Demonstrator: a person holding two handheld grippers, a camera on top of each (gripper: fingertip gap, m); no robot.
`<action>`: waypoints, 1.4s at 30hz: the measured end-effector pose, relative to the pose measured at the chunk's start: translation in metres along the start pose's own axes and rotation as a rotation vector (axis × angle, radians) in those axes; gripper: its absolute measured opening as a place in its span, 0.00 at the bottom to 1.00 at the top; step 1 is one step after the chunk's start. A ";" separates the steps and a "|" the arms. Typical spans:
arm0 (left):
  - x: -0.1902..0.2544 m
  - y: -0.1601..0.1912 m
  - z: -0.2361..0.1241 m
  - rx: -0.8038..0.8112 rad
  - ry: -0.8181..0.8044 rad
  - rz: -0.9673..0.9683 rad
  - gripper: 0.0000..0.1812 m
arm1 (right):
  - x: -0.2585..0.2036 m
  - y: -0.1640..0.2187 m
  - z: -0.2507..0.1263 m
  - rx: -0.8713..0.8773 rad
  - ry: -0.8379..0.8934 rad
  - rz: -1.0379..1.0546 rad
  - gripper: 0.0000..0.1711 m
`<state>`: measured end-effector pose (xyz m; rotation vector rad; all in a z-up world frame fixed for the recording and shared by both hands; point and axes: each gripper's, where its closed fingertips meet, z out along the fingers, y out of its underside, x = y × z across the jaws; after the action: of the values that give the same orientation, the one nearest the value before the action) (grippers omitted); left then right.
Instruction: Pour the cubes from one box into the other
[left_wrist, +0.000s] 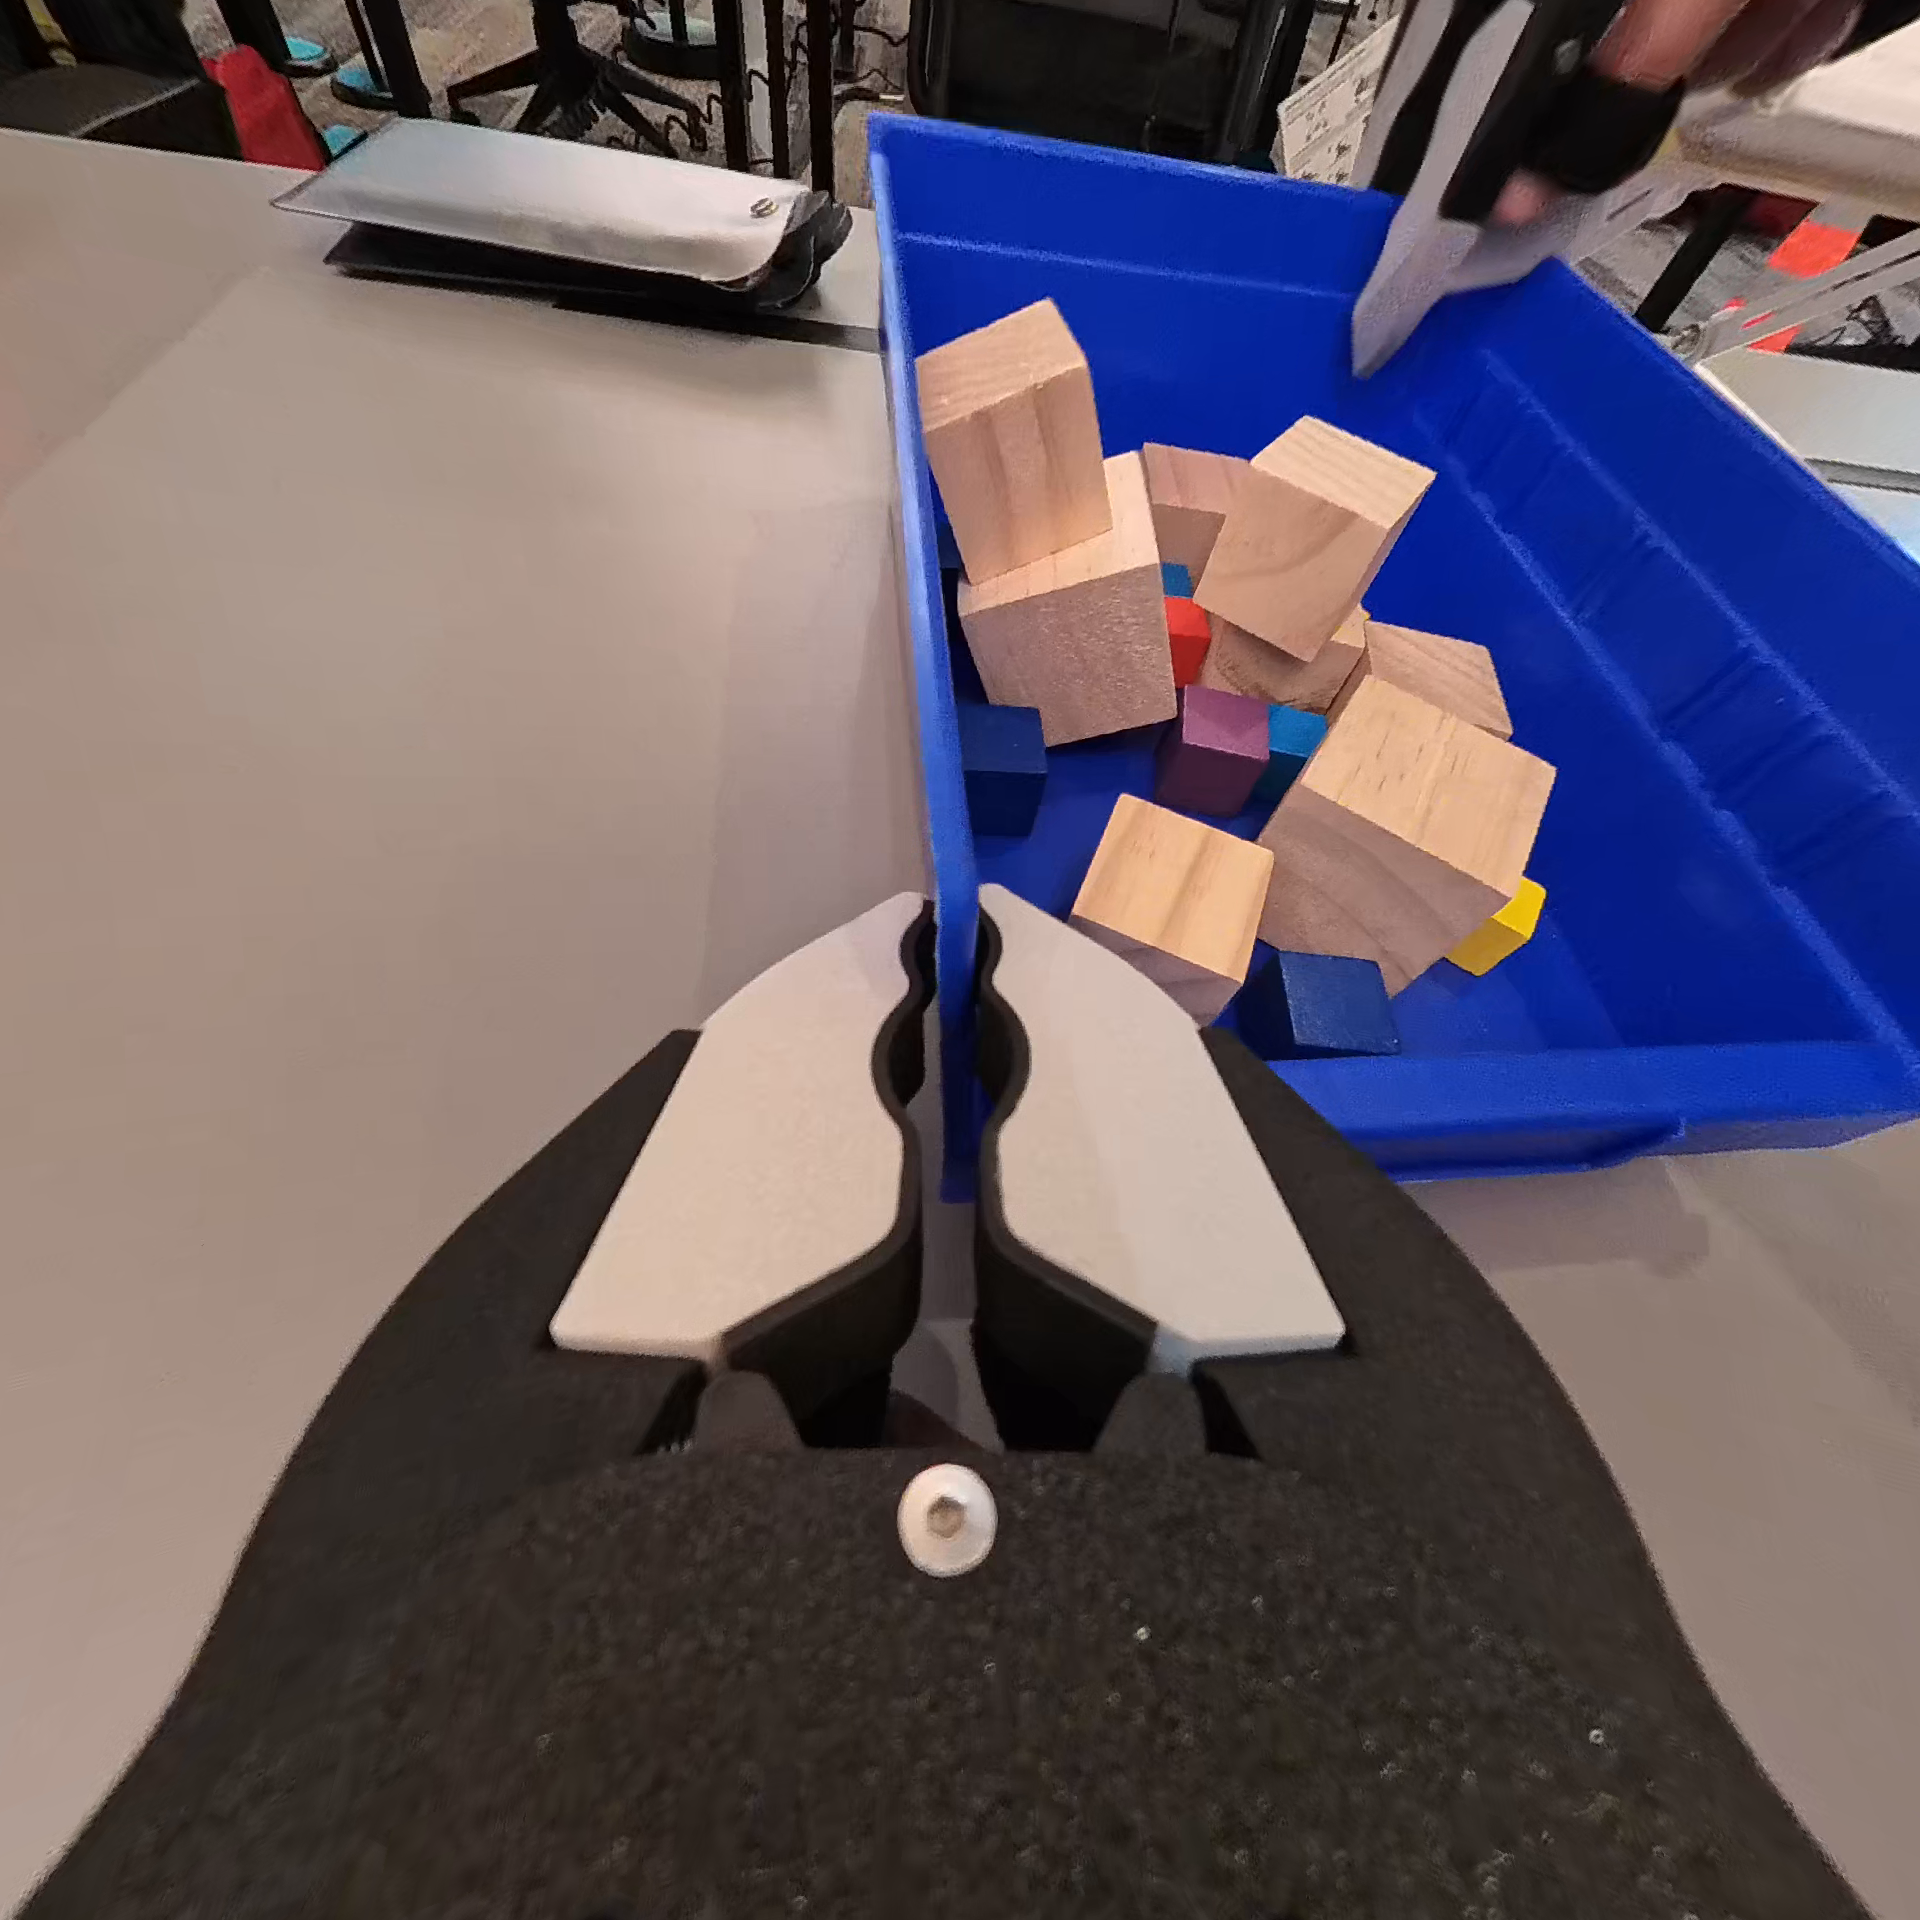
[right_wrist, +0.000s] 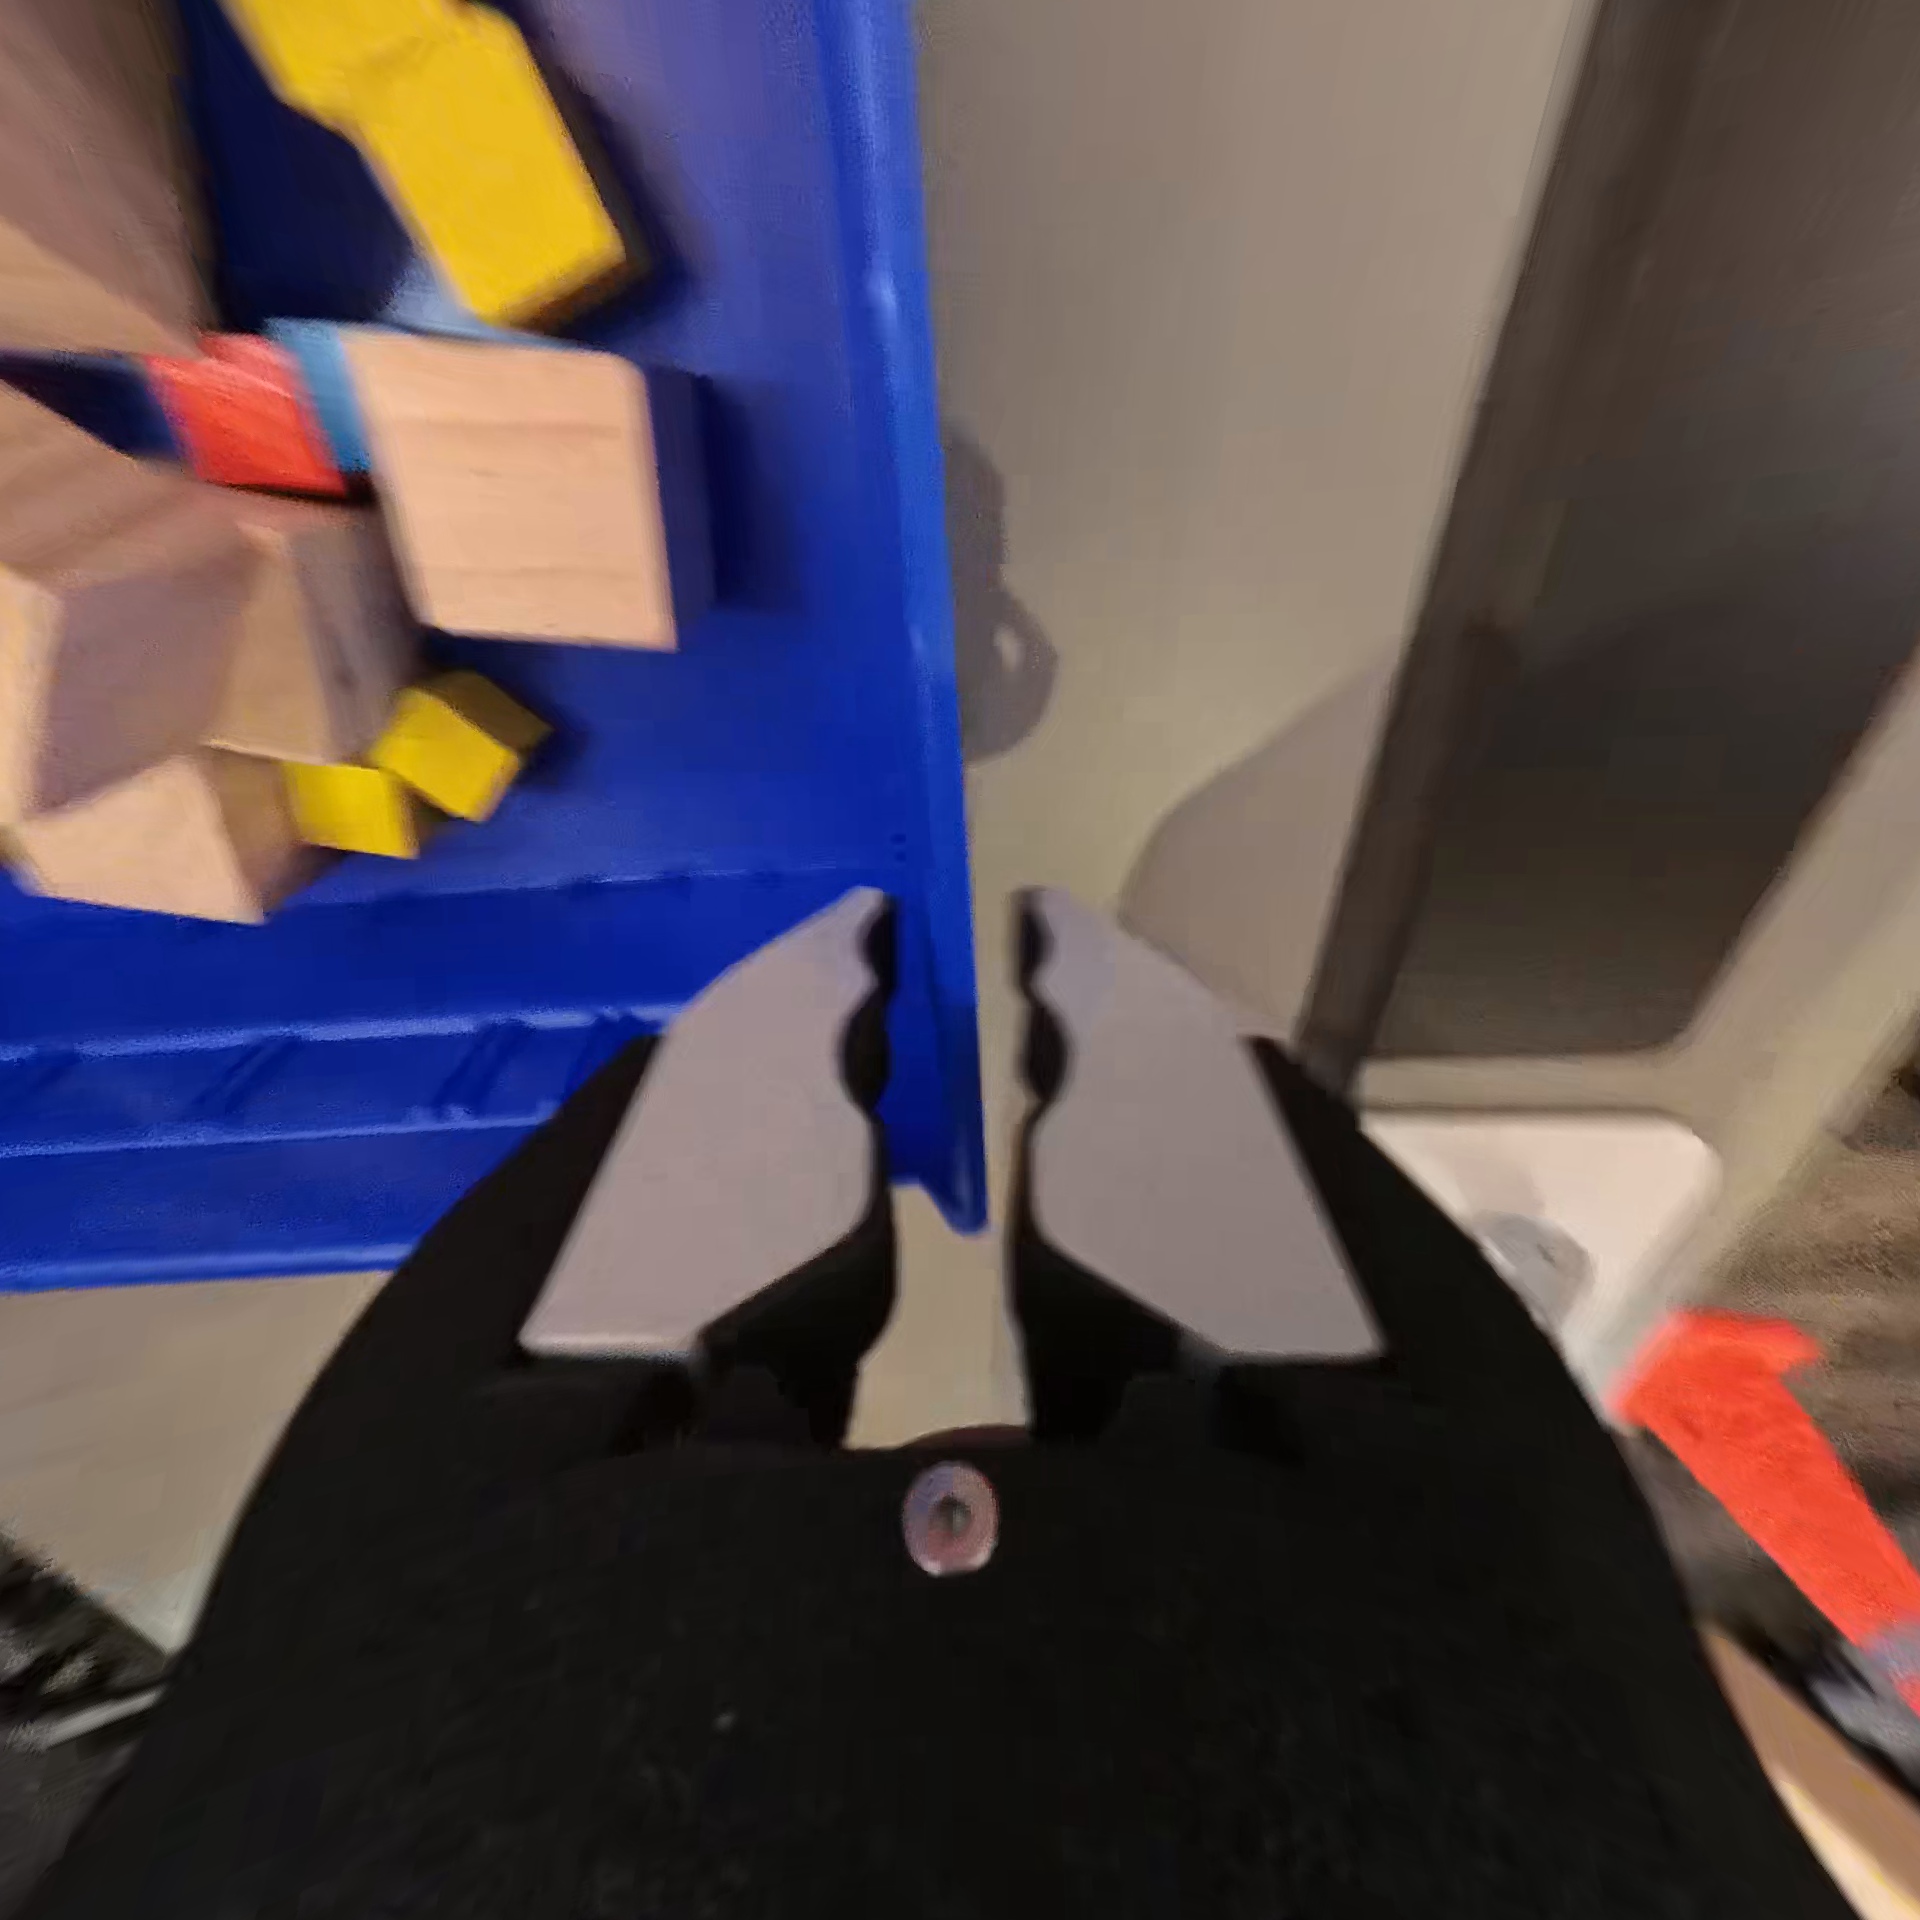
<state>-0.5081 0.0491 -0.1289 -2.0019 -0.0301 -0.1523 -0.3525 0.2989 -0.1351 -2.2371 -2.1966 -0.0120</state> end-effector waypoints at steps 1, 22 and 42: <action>0.000 0.000 0.000 0.000 -0.005 0.003 0.02 | -0.004 -0.005 0.000 0.019 -0.038 0.009 0.04; 0.332 -0.118 0.001 -0.056 0.550 0.300 0.01 | -0.109 0.435 -0.172 -0.022 -0.094 0.427 0.02; 0.619 -0.158 0.180 0.309 0.598 0.704 0.02 | -0.013 0.744 -0.200 0.369 0.605 0.881 0.02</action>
<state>0.1086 0.2492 0.0135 -1.4910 0.9594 -0.2632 0.3914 0.2701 0.0656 -2.3364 -0.7673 -0.2195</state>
